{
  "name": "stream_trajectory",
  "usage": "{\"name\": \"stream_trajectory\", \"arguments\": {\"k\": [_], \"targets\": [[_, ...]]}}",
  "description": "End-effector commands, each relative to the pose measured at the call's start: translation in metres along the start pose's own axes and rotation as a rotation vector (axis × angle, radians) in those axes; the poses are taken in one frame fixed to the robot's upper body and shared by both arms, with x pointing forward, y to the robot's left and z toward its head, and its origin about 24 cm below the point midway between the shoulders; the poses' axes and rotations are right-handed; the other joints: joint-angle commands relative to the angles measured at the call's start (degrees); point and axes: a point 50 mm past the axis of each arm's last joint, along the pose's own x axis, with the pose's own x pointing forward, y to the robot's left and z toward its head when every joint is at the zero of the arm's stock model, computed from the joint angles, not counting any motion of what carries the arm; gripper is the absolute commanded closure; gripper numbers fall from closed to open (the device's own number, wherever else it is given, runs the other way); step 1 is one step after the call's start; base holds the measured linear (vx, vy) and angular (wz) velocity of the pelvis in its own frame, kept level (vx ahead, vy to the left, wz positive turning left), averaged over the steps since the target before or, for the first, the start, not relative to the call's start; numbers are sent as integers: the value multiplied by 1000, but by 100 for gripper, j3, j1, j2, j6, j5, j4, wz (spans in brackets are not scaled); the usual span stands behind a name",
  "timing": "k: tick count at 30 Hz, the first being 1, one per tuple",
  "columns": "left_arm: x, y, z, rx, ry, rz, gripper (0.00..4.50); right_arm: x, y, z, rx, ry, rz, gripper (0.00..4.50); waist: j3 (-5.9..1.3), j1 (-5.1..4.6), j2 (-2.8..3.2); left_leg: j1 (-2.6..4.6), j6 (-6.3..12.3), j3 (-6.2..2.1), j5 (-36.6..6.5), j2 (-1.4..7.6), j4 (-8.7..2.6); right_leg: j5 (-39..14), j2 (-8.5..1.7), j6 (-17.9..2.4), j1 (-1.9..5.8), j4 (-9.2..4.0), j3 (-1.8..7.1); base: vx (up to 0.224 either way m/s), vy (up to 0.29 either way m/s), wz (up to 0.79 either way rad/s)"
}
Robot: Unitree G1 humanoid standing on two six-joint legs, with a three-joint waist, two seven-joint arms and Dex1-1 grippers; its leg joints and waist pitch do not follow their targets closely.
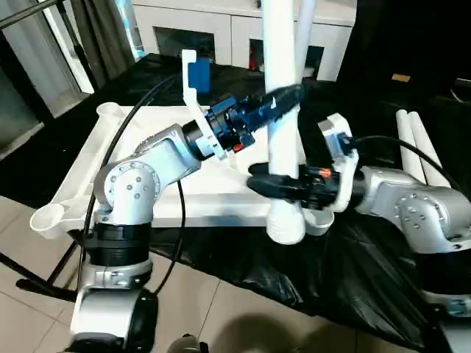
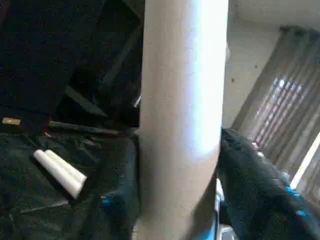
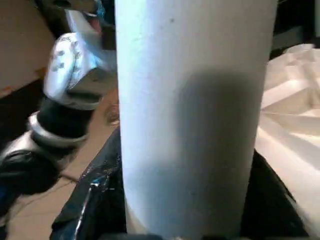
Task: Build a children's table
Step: Pick table leg
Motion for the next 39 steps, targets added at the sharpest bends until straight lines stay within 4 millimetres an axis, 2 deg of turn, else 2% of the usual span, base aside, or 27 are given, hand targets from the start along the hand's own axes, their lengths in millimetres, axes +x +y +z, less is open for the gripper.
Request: {"name": "stream_trajectory", "arguments": {"k": [1, 4, 5, 6, 8, 9, 10, 11, 13, 16, 17, 19, 21, 22, 25, 27, 28, 30, 31, 33, 34, 35, 36, 39], "targets": [[7, 2, -2, 50, 16, 69, 164, -1, -5, 2, -19, -29, -93, 262, -440, 15, -127, 83, 91, -6, -364, 96, -341, -229, -302, -1296, 329, -368, 131, 0, 0, 0], [9, 7, -7, 90, 45, 154, 155, 1, -5, 3, -31, -39, -120, 262, -443, 20, -114, 90, 53, -16, -386, 111, -356, -291, -306, -1186, 328, -386, 137, 0, 0, 0], [11, 9, -12, 124, 54, 205, 155, 5, -5, 3, -48, -51, -148, 262, -451, 28, -87, 90, 37, -25, -362, 112, -350, -242, -313, -1159, 337, -371, 138, 0, 0, 0], [14, 10, -18, 147, 55, 278, 155, 8, -4, 3, -63, -62, -178, 262, -448, 12, -110, 73, 21, -21, -350, 114, -355, -175, -313, -1144, 346, -373, 139, 0, 0, 0], [15, 10, -19, 155, 52, 300, 155, 8, -4, 3, -67, -64, -186, 262, -455, 18, -117, 75, 5, -22, -309, 107, -350, -61, -309, -1147, 354, -367, 135, 0, 0, 0], [18, 13, -22, 186, 56, 379, 155, 10, -4, 3, -79, -68, -215, 262, -453, 17, -40, 73, -18, -24, -339, 103, -342, -23, -296, -1153, 337, -373, 136, 0, 0, 0], [19, 14, -22, 203, 47, 408, 155, 10, -4, 3, -84, -70, -231, 262, -450, 8, -78, 70, -34, -30, -404, 96, -351, -55, -292, -1131, 357, -383, 132, 0, 0, 0], [19, 14, -22, 203, 47, 408, 155, 10, -4, 3, -84, -70, -231, 262, -451, 6, -81, 64, -34, -30, -408, 92, -352, -70, -298, -1117, 364, -385, 134, 0, 0, 0], [20, 15, -21, 213, 29, 436, 184, 11, -5, 3, -89, -73, -246, 262, -449, 9, -77, 67, -39, -32, -420, 91, -352, -131, -298, -1119, 357, -387, 133, 0, 0, 0], [22, 16, -16, 192, -34, 466, 195, 11, -5, 3, -101, -76, -280, 262, -441, -13, -70, 63, -65, -31, -479, 89, -349, -186, -290, -1148, 354, -403, 133, 0, 0, 0], [22, 16, -15, 191, -43, 469, 219, 11, -5, 3, -104, -76, -286, 262, -442, -12, -75, 63, -66, -31, -489, 86, -350, -193, -291, -1151, 357, -403, 132, 0, 0, 0], [23, 16, -14, 188, -55, 460, 233, 12, -6, 2, -116, -70, -302, 262, -442, -7, -67, 70, -56, -36, -502, 88, -352, -221, -288, -1127, 350, -406, 134, 0, 0, 0], [24, 12, -16, 188, -64, 430, 247, 12, -6, 0, -123, -67, -312, 262, -439, -7, -66, 74, -58, -35, -536, 93, -355, -254, -287, -1120, 341, -406, 132, 0, 0, 0], [25, 12, -16, 186, -65, 426, 261, 12, -6, 0, -121, -69, -312, 192, -438, -4, -74, 69, -56, -36, -554, 96, -361, -275, -299, -1128, 342, -407, 134, 0, 0, 0], [23, 9, -15, 178, -66, 380, 263, 10, -8, 0, -94, -76, -295, 193, -439, -13, -61, 70, -49, -38, -582, 88, -358, -265, -295, -1126, 348, -406, 133, 0, 0, 0], [22, 9, -15, 175, -66, 366, 267, 9, -8, -1, -88, -75, -288, 151, -438, -6, -58, 81, -38, -33, -601, 90, -356, -286, -291, -1145, 336, -409, 135, 0, 0, 0], [20, 7, -14, 165, -63, 316, 267, 7, -7, -2, -80, -53, -253, 149, -435, -18, 9, 86, -51, -40, -649, 87, -355, -276, -279, -1138, 324, -425, 128, 0, 0, 0], [16, 4, -13, 155, -49, 224, 267, 0, -4, -4, -75, -7, -189, 132, -444, -3, -14, 93, -40, -35, -632, 80, -349, -177, -269, -1187, 344, -408, 127, 0, 0, 0], [16, 4, -13, 155, -49, 224, 267, 0, -4, -4, -75, -7, -189, 132, -441, 10, -4, 89, -14, -31, -614, 93, -348, -118, -275, -1215, 339, -393, 137, 0, 0, 0], [8, -1, -11, 114, -13, 54, 267, -8, 0, -7, -71, 41, -119, 110, -443, 4, -79, 73, 48, -20, -513, 88, -350, -42, -281, -1250, 358, -385, 136, 0, 0, 0], [4, -4, -11, 88, 3, -24, 268, -9, 2, -9, -66, 64, -81, 107, -446, 10, -162, 77, 107, -5, -466, 74, -350, -135, -283, -1256, 363, -388, 130, 0, 0, 0], [4, -4, -11, 88, 3, -24, 268, -9, 2, -9, -66, 64, -81, 107, -448, 28, -101, 80, 117, -16, -457, 85, -344, -183, -293, -1277, 344, -352, 132, 0, 0, 0], [1, -10, -10, 61, 26, -122, 268, -8, 6, -11, -56, 92, -15, 107, -436, 3, -126, 77, 156, -8, -495, 84, -342, -290, -291, -1299, 340, -370, 127, 0, 0, 0], [-1, -16, -10, 45, 54, -207, 268, -7, 9, -14, -47, 119, 47, 107, -417, -6, -103, 84, 164, -8, -577, 103, -354, -501, -306, -1308, 320, -391, 134, 0, 0, 0]]}}
